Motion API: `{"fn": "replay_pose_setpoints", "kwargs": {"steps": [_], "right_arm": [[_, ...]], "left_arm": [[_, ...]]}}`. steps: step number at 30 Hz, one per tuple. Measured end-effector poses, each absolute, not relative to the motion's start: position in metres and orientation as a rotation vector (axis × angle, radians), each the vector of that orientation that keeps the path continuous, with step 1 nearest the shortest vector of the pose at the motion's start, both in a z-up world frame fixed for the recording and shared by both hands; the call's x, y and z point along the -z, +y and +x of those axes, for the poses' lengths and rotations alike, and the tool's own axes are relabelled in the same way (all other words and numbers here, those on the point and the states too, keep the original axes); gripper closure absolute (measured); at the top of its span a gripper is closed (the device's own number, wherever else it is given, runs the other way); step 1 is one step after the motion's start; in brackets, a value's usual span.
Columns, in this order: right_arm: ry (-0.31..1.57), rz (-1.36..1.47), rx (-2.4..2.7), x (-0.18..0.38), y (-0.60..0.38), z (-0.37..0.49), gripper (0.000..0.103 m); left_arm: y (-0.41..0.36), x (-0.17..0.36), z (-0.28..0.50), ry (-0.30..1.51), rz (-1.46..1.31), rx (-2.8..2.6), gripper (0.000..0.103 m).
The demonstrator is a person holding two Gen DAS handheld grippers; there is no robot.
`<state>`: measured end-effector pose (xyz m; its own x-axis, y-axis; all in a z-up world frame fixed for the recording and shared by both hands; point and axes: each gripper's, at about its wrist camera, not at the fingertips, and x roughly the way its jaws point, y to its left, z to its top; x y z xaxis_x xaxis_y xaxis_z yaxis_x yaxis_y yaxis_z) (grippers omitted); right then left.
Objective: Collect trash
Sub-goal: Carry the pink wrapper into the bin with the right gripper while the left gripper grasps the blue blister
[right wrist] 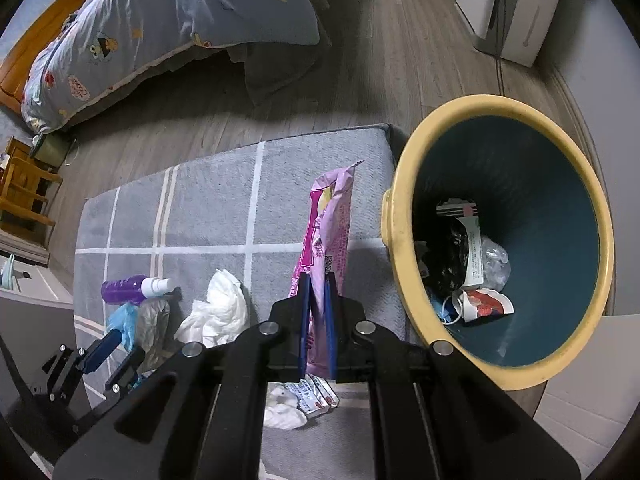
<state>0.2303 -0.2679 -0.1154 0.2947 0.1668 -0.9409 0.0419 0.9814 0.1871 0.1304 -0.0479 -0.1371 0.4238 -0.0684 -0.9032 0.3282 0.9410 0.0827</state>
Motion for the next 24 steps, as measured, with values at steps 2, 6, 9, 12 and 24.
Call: {"fn": "replay_pose_setpoints", "kwargs": {"steps": [2, 6, 9, 12, 24], "right_arm": [[1.269, 0.182, -0.089, 0.115, -0.267, 0.23, 0.096], [1.257, 0.181, -0.099, 0.111, -0.267, 0.23, 0.096], [1.234, 0.184, -0.108, 0.102, -0.267, 0.229, 0.096], [1.214, 0.206, -0.12, 0.094, -0.27, 0.23, 0.096], [1.058, 0.203, -0.134, 0.029, -0.31, 0.221, 0.096]], "left_arm": [[-0.048, 0.143, 0.131, 1.13, 0.271, 0.251, 0.071], [-0.05, 0.144, 0.128, 1.124, 0.287, 0.269, 0.089], [-0.047, 0.128, 0.128, 1.095, 0.256, 0.3, 0.092], [-0.045, 0.117, 0.128, 1.074, 0.236, 0.31, 0.092], [-0.073, 0.039, 0.135, 0.914, 0.246, 0.384, 0.092]]}}
